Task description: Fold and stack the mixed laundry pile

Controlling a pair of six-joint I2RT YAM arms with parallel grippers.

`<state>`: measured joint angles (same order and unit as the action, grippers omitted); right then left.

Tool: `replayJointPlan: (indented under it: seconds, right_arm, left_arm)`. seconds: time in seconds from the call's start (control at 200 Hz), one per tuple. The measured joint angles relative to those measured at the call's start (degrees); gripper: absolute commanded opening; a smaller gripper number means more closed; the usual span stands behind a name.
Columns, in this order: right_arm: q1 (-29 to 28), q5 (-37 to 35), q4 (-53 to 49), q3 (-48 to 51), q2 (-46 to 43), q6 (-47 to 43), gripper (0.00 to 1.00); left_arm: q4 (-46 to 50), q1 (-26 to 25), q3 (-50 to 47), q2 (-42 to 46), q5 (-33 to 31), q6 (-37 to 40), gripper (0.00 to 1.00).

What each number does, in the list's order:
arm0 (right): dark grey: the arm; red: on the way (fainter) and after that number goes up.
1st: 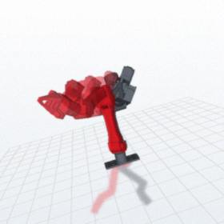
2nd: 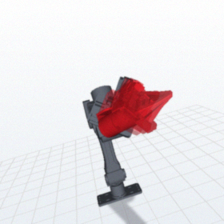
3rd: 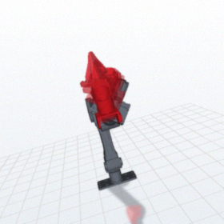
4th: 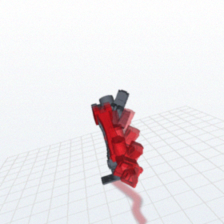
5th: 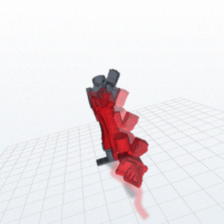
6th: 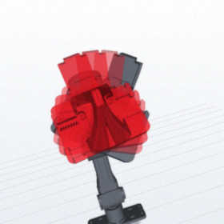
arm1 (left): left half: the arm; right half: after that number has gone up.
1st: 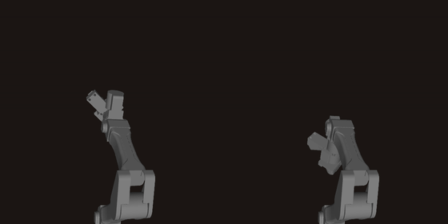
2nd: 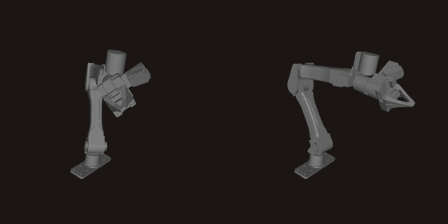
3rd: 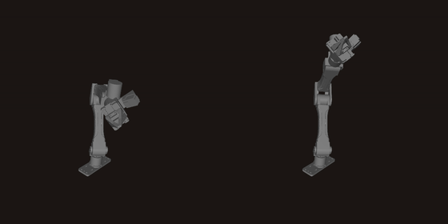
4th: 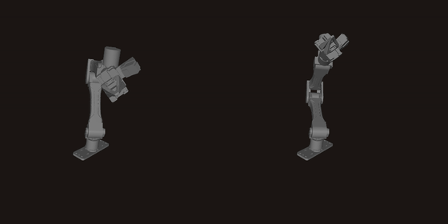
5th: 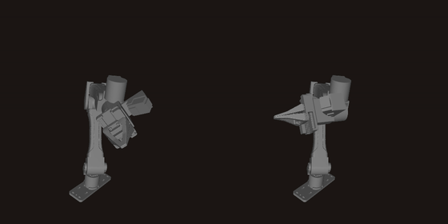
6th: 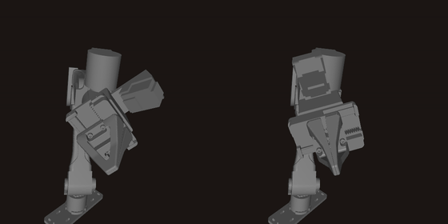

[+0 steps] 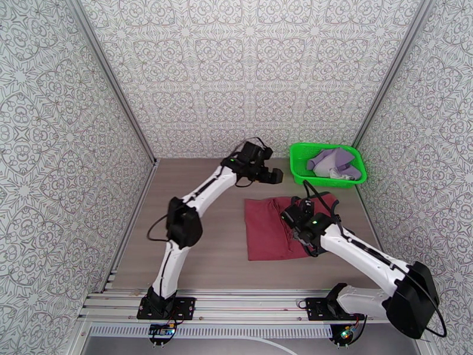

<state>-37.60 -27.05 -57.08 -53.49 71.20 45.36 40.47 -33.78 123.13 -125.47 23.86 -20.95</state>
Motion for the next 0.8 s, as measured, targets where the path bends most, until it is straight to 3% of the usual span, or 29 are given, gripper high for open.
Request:
replayJointPlan:
  seconds: [0.06,0.085,0.15,0.29,0.435,0.6,0.8]
  right_arm:
    - [0.11,3.39,2.14,0.00,0.20,-1.81,0.09]
    - [0.11,5.38,3.87,0.00,0.63,-3.15,0.00]
    - [0.13,10.43,8.31,-0.04,2.32,-5.18,0.00]
    - [0.68,21.24,20.76,-1.88,10.58,-9.46,0.00]
    - [3.74,26.77,29.49,-8.46,22.08,-12.28,0.00]
    - [8.13,27.71,35.19,-16.06,34.56,-13.29,0.00]
    - [12.55,25.44,36.50,-16.68,39.63,-13.27,0.00]
  left_arm:
    - [-0.48,1.09,-3.30,2.75,-0.35,-0.13,0.70]
    - [-0.59,1.49,-4.37,3.41,-0.66,-0.92,0.49]
    - [-0.92,2.51,-7.43,4.24,-1.33,-1.27,0.00]
    - [-1.27,3.63,-15.52,4.11,-2.71,-2.03,0.00]
    - [-1.75,3.43,-20.59,3.30,-2.99,-4.02,0.00]
    - [-3.23,3.41,-21.68,3.08,-3.15,-5.90,0.00]
    - [-5.88,3.17,-23.21,2.60,-3.08,-6.88,0.00]
